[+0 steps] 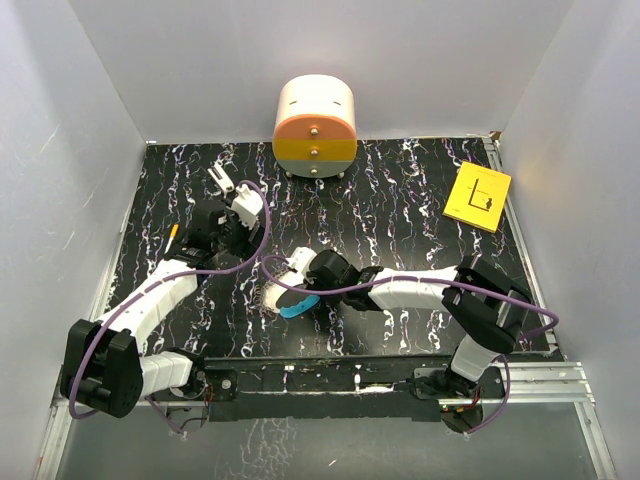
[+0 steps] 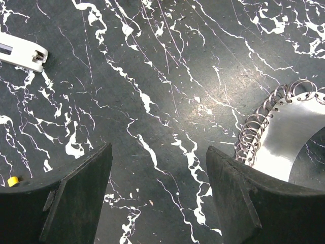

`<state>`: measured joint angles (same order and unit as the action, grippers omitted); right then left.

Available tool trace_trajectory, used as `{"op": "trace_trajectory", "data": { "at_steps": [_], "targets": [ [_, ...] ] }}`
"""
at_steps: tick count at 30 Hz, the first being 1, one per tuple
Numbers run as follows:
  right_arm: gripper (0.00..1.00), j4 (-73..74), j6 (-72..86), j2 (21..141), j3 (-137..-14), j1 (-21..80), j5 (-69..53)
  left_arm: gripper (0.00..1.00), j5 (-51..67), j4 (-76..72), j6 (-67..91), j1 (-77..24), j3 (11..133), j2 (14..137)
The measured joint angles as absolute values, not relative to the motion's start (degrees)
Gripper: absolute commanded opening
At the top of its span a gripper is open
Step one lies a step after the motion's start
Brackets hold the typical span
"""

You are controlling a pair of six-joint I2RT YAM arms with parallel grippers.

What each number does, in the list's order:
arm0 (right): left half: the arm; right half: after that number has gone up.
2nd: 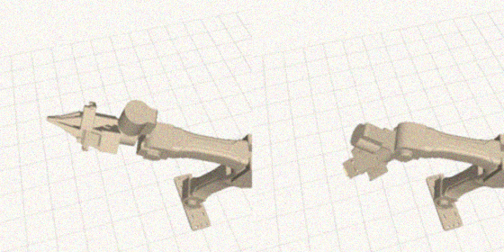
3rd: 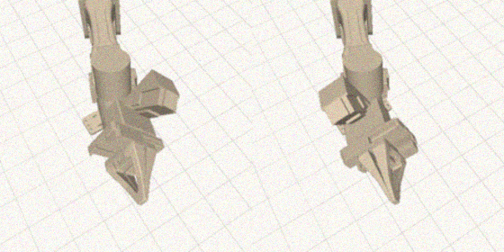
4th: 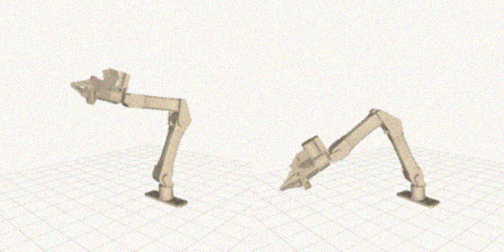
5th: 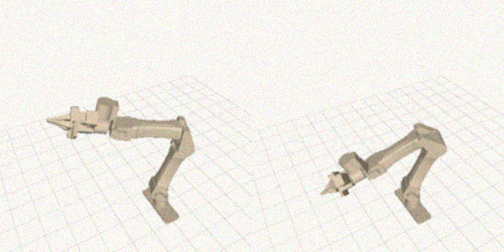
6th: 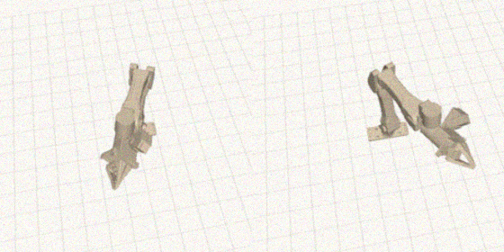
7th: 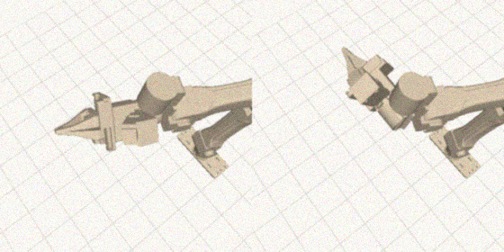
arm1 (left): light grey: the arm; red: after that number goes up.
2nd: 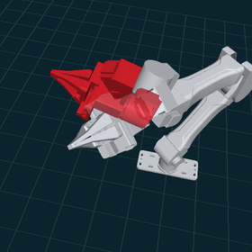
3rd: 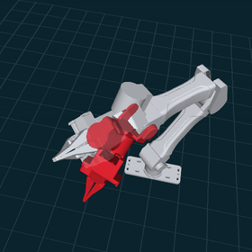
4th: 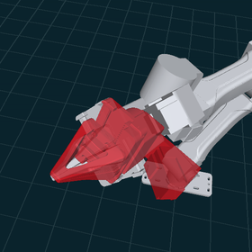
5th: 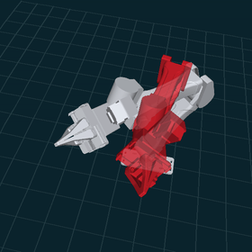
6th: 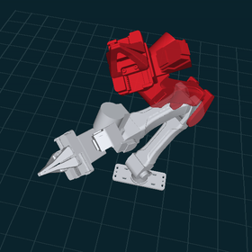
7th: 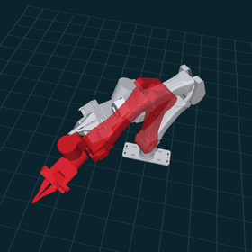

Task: Put the keys on the keyring

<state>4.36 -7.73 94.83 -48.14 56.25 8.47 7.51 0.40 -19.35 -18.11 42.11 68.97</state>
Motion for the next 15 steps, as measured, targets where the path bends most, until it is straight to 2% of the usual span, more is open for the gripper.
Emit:
{"op": "trace_trajectory", "data": {
  "at_steps": [6, 11, 15],
  "targets": [
    [0.09, 4.5, -7.7, 94.6, -48.1, 56.2, 7.6, 0.73, 8.8, 0.5, -19.6, -18.1, 42.1, 69.0],
    [0.22, 4.6, -7.9, 93.4, -48.1, 56.2, 7.6, 0.73, 10.1, 0.5, -19.8, -18.1, 42.0, 69.0],
    [0.26, 4.7, -8.6, 92.4, -48.1, 56.2, 7.6, 0.73, 10.9, 0.6, -19.9, -18.1, 41.8, 69.0]
  ]
}}
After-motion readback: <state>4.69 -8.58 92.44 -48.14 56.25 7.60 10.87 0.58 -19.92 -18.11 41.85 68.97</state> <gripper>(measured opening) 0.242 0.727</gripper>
